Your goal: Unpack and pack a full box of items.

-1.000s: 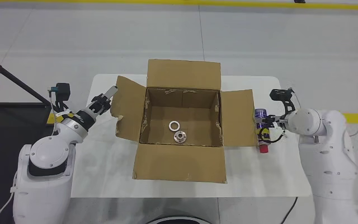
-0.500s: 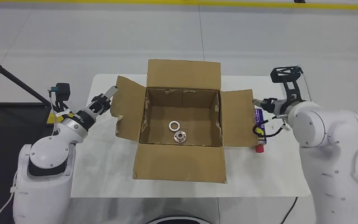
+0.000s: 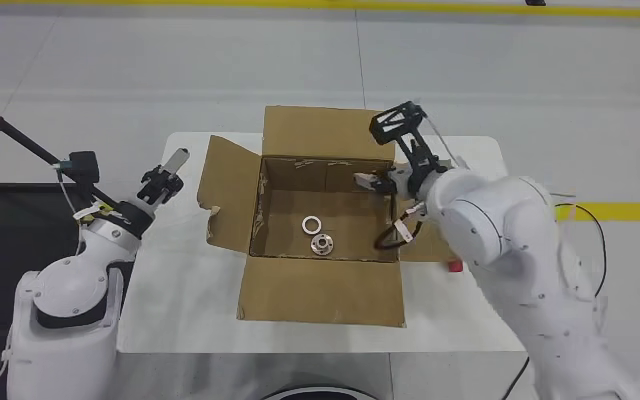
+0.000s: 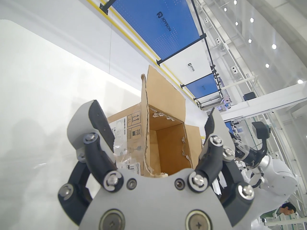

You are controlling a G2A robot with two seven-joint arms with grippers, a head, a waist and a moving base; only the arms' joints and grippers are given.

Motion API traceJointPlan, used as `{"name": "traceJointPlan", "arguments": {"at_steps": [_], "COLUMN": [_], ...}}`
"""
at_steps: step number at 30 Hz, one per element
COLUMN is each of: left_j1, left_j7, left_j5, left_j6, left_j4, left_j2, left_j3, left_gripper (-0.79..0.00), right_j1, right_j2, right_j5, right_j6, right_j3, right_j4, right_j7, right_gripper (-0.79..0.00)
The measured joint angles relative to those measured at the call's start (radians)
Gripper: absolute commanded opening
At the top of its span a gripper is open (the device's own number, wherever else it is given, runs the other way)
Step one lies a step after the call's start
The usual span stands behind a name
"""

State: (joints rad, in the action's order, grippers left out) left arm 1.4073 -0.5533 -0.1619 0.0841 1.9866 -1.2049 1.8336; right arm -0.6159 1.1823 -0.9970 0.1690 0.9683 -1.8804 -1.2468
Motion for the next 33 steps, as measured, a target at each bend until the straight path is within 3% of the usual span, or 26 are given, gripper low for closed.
{"name": "traceJointPlan", "arguments": {"at_steps": [3, 7, 13, 17, 23, 27, 28, 33], "left_j1": [0.012, 0.029, 0.038, 0.038, 0.038, 0.038, 0.038, 0.038], "left_j7": [0.011, 0.012, 0.006, 0.006, 0.006, 0.006, 0.006, 0.006], "left_j5": [0.019, 0.050, 0.056, 0.056, 0.056, 0.056, 0.056, 0.056], "left_j6": [-0.012, -0.024, -0.028, -0.028, -0.027, -0.027, -0.027, -0.027], "left_j4": [0.012, 0.025, 0.032, 0.032, 0.032, 0.032, 0.032, 0.032], "left_j2": [0.002, 0.005, 0.007, 0.007, 0.007, 0.007, 0.007, 0.007], "left_j3": [0.025, 0.060, 0.072, 0.072, 0.072, 0.072, 0.072, 0.072], "left_gripper": [0.000, 0.000, 0.000, 0.000, 0.000, 0.000, 0.000, 0.000], "right_j1": [0.080, 0.168, 0.238, 0.258, 0.279, 0.289, 0.292, 0.297], "right_j2": [0.036, 0.092, 0.161, 0.194, 0.237, 0.265, 0.274, 0.312], "right_j5": [0.062, 0.154, 0.262, 0.297, 0.301, 0.292, 0.279, 0.266], "right_j6": [-0.007, -0.036, -0.095, -0.121, -0.136, -0.136, -0.128, -0.113], "right_j3": [-0.109, -0.245, -0.374, -0.425, -0.483, -0.512, -0.522, -0.550], "right_j4": [0.111, 0.274, 0.440, 0.517, 0.630, 0.707, 0.732, 0.828], "right_j7": [0.037, 0.088, 0.114, 0.102, 0.096, 0.108, 0.119, 0.161], "right_gripper": [-0.006, -0.074, -0.105, -0.157, -0.317, -0.354, -0.397, -0.425]}}
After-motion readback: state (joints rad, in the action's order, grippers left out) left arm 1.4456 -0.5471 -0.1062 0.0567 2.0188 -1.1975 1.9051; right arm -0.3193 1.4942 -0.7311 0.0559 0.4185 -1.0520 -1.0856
